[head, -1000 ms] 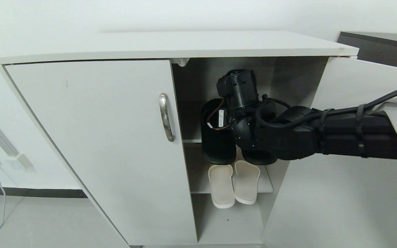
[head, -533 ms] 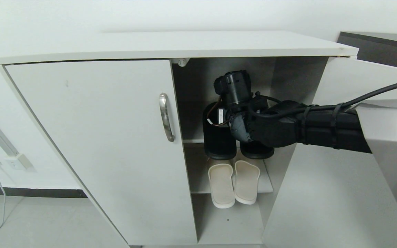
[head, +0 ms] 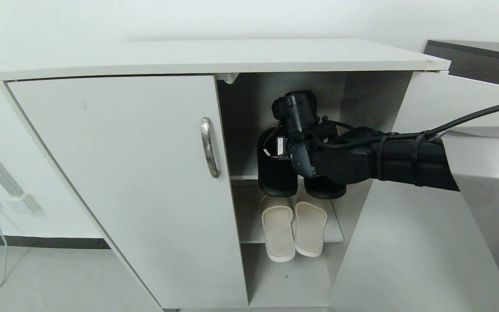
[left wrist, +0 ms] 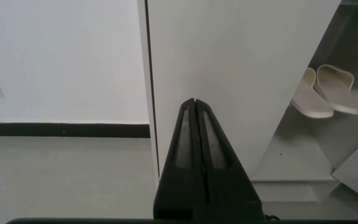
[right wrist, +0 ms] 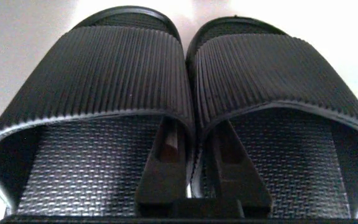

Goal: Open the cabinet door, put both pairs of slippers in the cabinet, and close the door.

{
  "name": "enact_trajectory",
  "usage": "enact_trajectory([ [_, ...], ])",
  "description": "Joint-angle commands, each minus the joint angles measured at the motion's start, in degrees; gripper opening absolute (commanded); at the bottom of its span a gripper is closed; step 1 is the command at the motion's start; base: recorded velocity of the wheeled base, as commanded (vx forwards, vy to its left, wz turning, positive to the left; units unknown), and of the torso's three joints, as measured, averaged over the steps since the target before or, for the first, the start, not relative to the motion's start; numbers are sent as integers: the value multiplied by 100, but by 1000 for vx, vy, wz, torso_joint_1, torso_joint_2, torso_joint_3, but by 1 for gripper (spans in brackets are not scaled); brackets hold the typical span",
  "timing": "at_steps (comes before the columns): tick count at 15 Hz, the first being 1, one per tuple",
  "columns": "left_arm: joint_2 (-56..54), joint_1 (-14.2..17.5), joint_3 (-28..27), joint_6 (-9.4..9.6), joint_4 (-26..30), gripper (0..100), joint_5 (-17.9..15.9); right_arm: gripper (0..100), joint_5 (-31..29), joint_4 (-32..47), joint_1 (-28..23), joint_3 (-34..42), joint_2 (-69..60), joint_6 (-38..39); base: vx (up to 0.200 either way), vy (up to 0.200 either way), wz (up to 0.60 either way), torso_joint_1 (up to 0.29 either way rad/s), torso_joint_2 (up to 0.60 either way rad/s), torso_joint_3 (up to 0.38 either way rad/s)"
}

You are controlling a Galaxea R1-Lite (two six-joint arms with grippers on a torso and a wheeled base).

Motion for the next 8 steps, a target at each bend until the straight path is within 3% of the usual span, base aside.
enact_trajectory([
  [1, -2, 1, 0, -6, -1, 0, 4, 100, -3, 6, -3, 1, -9, 7, 0, 0, 0, 0, 0, 0],
  [8, 7, 1, 0, 3, -1, 0, 4, 100, -30, -11, 200, 413, -493, 113, 0, 0, 0, 0, 0, 0],
])
